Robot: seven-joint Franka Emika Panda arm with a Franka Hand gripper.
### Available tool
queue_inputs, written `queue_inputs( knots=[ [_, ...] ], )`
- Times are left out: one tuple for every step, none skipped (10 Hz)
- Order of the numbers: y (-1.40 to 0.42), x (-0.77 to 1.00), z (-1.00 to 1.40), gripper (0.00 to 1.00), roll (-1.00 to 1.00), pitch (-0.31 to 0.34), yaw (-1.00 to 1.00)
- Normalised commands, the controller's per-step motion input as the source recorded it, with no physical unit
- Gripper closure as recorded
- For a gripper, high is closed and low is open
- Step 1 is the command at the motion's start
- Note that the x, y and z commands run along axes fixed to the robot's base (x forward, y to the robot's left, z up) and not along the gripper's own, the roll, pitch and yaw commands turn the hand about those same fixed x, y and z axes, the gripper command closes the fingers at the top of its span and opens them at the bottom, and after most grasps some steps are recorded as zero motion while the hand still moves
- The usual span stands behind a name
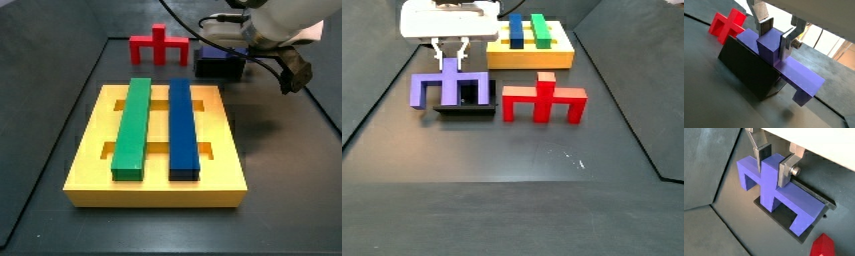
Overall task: Pick up the purple object. Move up. Place the purple object on the fixture. Regrasp the purple object. Move to above the board. Insert the purple object.
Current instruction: Regrasp the purple object, then move to above the board.
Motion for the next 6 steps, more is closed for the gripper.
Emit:
queue_inputs(
  knots=[
    [0.0,0.0,0.0,1.0,0.0,0.0,0.0],
    [0.0,0.0,0.0,1.0,0.0,0.0,0.0],
    [0.0,0.0,0.0,1.0,0.0,0.0,0.0],
    [0.0,0.0,0.0,1.0,0.0,0.0,0.0],
    [0.0,0.0,0.0,1.0,0.0,0.0,0.0],
    [0.0,0.0,1.4,1.0,0.0,0.0,0.0]
  ],
)
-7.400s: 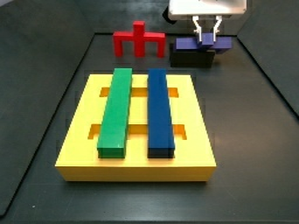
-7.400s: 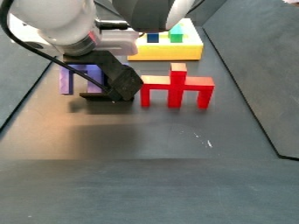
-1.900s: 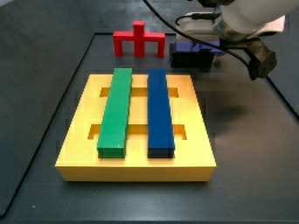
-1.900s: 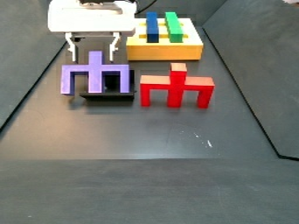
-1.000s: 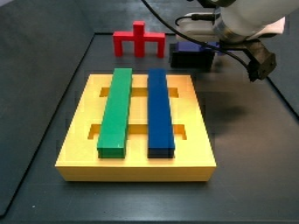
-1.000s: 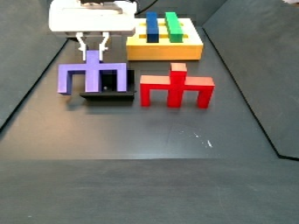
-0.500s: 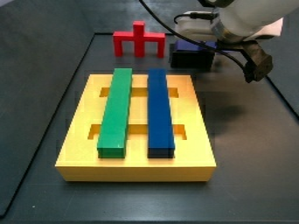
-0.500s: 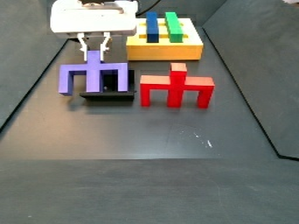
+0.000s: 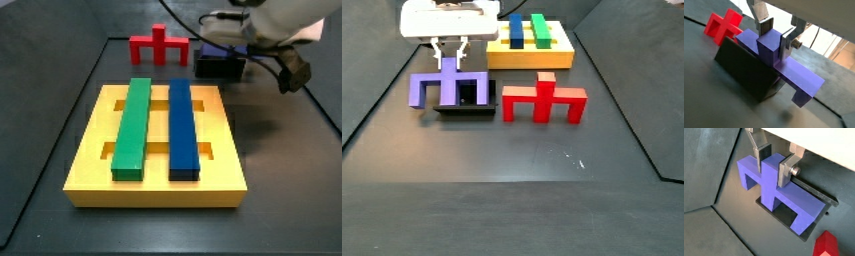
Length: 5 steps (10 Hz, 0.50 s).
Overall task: Pick up the purple object. Move up. Place the purple object on the fixture. Regrasp the purple object. Move to above the board. Insert the purple object.
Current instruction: Move to above the board.
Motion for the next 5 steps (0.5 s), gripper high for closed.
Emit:
queue_inputs(
  knots=[
    [-0.01,-0.01,1.4,1.0,-0.01,0.014,0.01],
    [-0.01,-0.03,1.4,1.0,-0.04,0.009,0.01],
    [0.0,-0.01,1.4,1.0,0.01,0.012,0.02],
    [-0.02,-0.01,1.4,1.0,0.01,0.041,0.01],
    [-0.02,0.02,1.4,1.0,0.0,0.036,0.0]
  ],
)
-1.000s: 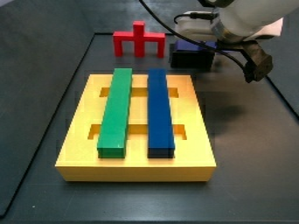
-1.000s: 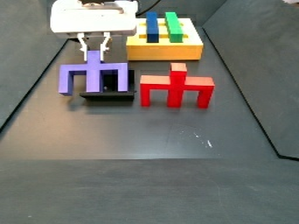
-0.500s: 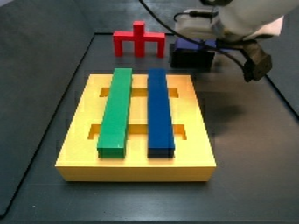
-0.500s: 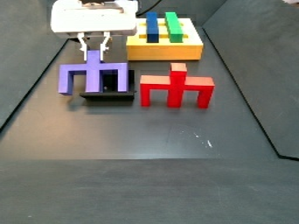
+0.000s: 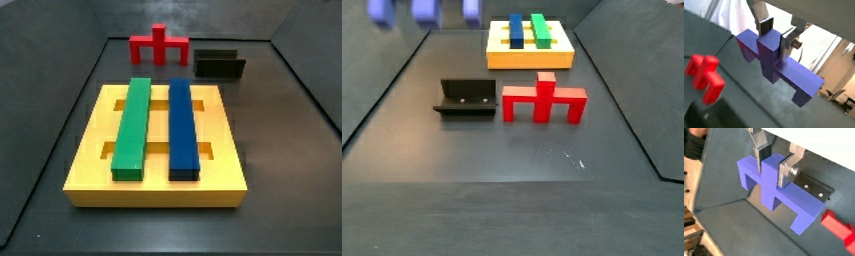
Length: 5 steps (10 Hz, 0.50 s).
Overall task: Pick up the purple object. Move up. Place the purple object on the fixture. Regrasp the purple object. Move to above the board. Insert the purple object.
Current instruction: Move to above the board.
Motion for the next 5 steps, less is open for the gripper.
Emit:
queue_inputs(
  knots=[
    [-0.02,0.02,0.61,1.0,-0.01,0.064,0.0],
    [0.0,0.04,0.24,1.0,0.0,0.064,0.01],
    [-1.4,-1.22,0.28,1.0,-1.0,0.078,0.01],
    [-1.4,-1.23,0.27,1.0,-1.0,0.076,0.02],
    [-1.4,-1.31,0.29,1.0,-1.0,0.041,0.03]
  ],
)
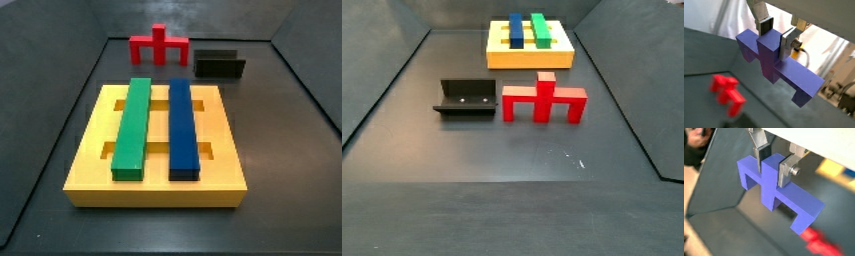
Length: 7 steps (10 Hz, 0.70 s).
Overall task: Pick up the purple object. Move up. Place the purple object on the fixture. Regrasp the purple object. Move to above the board. Insert the purple object.
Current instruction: Move to above the board.
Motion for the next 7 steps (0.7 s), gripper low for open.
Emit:
queue_inputs(
  knots=[
    [-1.4,-1.37,0.25,1.0,-1.0,0.03,0.04],
    [-1.4,-1.36,0.27,1.0,-1.0,0.026,0.04],
    [-1.4,-1.38,0.25,1.0,-1.0,0.015,0.05],
    [-0.62,-0.65,0.11,1.0,-1.0,0.001,0.05],
    [-0.34,-0.4,0.05,1.0,-1.0,-0.005,0.05],
    [-0.08,-0.1,0.02,1.0,-1.0,0.013,0.04],
    [0.02,-0.04,-0.01,1.0,-1.0,-0.025,0.03]
  ],
)
